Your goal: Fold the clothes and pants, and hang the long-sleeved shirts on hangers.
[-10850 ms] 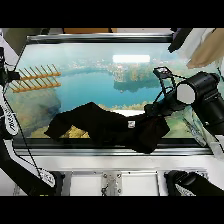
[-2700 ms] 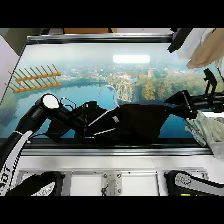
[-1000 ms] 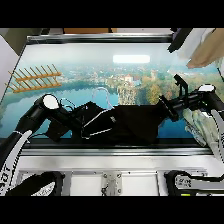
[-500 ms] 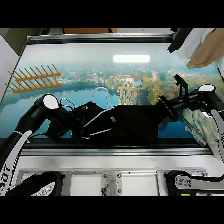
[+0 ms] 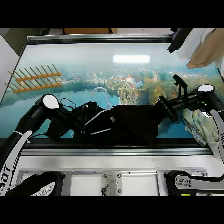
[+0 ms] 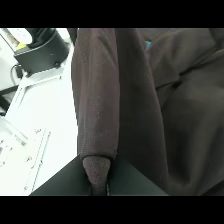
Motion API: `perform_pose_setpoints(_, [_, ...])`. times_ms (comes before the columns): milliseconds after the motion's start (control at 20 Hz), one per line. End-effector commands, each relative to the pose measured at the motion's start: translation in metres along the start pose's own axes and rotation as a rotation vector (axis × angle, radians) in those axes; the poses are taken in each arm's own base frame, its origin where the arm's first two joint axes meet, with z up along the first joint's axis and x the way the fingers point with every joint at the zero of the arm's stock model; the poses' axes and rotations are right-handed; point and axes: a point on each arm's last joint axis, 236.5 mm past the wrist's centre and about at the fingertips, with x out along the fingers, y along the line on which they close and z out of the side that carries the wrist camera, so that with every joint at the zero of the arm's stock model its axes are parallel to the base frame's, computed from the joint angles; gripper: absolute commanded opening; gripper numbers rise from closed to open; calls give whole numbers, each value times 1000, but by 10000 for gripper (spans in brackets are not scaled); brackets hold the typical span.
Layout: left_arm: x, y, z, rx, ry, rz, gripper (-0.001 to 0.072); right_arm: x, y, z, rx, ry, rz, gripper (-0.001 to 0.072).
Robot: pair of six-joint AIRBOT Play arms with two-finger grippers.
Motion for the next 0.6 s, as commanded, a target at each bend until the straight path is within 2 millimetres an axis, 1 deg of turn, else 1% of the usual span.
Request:
perform_pose_setpoints(0, [0,-3,1,-93,-4,-13,396,0,-1,-1,-4,4,-2,14])
perform_pose_setpoints(150, [-1,-4,2,-171,-6,-8,397,0,-1,-1,-4,4,-3,14])
perform_pose_setpoints(250, [-10,-2,4,-190,-26,20,397,0,-1,-1,-3,4,-6,13])
perform_pose_setpoints(450, [-42,7,2,-287,-99,114,397,0,-3,-1,-4,4,-11,13])
perform_pose_setpoints(550, [-58,12,-1,-305,-132,161,397,0,-3,-1,-4,4,-11,13])
